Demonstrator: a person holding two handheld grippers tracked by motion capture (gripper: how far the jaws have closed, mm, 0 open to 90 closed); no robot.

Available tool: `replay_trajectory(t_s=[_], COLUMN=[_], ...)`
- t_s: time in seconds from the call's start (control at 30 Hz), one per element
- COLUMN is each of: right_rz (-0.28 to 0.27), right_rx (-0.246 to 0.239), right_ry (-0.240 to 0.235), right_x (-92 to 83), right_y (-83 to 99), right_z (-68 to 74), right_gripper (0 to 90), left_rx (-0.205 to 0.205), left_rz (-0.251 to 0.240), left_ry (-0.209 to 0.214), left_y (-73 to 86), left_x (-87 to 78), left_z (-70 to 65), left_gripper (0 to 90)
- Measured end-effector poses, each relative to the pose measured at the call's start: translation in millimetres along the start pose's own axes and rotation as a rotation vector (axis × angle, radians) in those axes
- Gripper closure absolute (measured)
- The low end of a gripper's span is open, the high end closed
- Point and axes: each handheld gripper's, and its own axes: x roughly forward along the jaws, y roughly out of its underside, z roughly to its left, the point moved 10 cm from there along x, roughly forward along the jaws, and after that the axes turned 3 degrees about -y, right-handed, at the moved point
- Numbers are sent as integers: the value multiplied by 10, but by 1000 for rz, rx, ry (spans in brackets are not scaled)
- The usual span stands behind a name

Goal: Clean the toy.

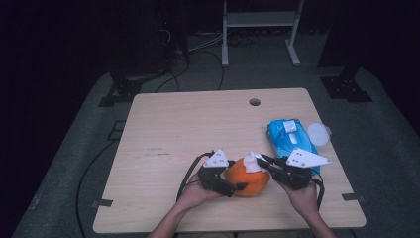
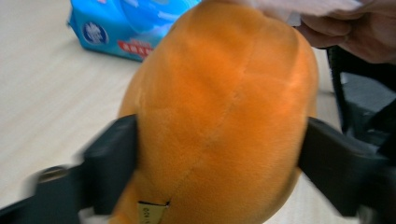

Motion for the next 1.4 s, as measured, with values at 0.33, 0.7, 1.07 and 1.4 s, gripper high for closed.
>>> replay_trajectory(t_s=[0.33,0.7,1.07,1.4], right_rz=[-2,-5,12,3], right_rx=[-64,-19,21,50], right_ry=[-66,-37,-22,-23], right_x=[89,71,36,20], right_y=[-135,-90,28,30], right_z=[286,210,38,-18], right_gripper=[799,799,799,799], left_rx=[61,39,2,-15], left_rz=[21,29,7,1], left_ry=[-42,-53,2,84], left_y=[-93,-129,15,36], left_x=[-110,-140,-42,-43], left_z=[-46,-43,116,79], left_gripper=[393,360,18,293])
